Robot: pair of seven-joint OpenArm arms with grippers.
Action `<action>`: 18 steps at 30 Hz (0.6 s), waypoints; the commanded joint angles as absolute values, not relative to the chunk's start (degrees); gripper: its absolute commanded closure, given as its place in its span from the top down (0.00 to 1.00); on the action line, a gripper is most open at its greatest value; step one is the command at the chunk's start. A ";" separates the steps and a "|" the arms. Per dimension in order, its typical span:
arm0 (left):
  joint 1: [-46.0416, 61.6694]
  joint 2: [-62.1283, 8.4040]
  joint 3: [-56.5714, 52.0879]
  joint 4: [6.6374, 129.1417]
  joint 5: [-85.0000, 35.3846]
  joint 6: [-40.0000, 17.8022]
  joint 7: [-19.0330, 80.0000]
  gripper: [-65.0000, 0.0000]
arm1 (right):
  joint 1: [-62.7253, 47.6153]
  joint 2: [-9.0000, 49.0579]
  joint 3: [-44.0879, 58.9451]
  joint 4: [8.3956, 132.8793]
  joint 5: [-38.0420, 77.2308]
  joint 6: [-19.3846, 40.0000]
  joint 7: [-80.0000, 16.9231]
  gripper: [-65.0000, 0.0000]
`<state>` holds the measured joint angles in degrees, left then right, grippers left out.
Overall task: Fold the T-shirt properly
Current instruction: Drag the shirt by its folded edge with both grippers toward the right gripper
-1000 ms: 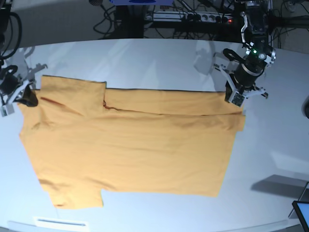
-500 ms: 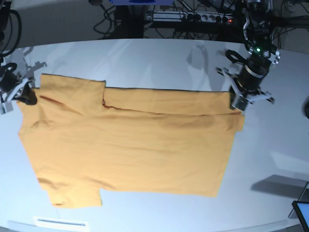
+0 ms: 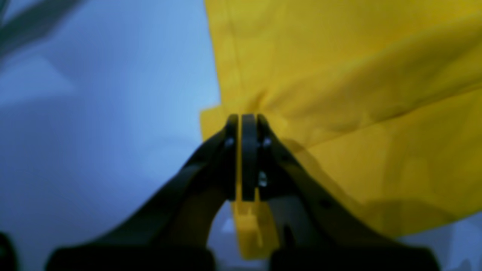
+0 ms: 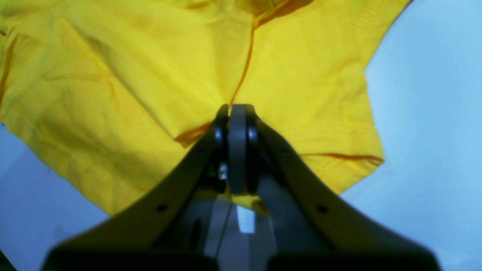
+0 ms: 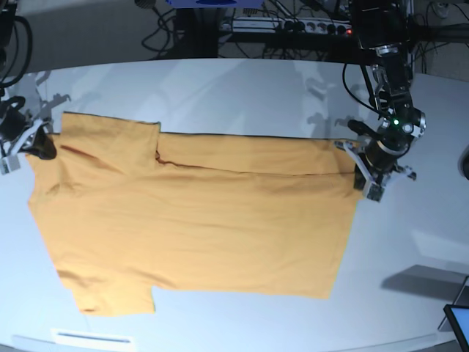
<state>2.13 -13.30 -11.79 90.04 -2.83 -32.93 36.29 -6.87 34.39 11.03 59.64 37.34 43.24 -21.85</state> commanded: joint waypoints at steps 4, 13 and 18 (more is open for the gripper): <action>4.26 -14.99 -12.00 89.63 -2.86 -32.48 35.30 0.01 | -8.66 34.68 10.07 57.98 27.47 40.00 -33.19 0.00; 10.68 -15.08 -12.62 91.74 -2.86 -32.48 35.12 0.01 | -9.01 34.59 10.51 57.89 21.49 40.00 -33.10 0.00; 15.16 -14.99 -12.62 97.71 -2.95 -32.48 35.12 0.01 | -9.36 30.81 14.90 57.80 12.18 40.00 -33.10 0.00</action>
<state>15.44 -14.41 -12.36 96.66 -2.81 -32.62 35.75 -6.90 30.81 15.81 59.61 26.13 44.75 -17.67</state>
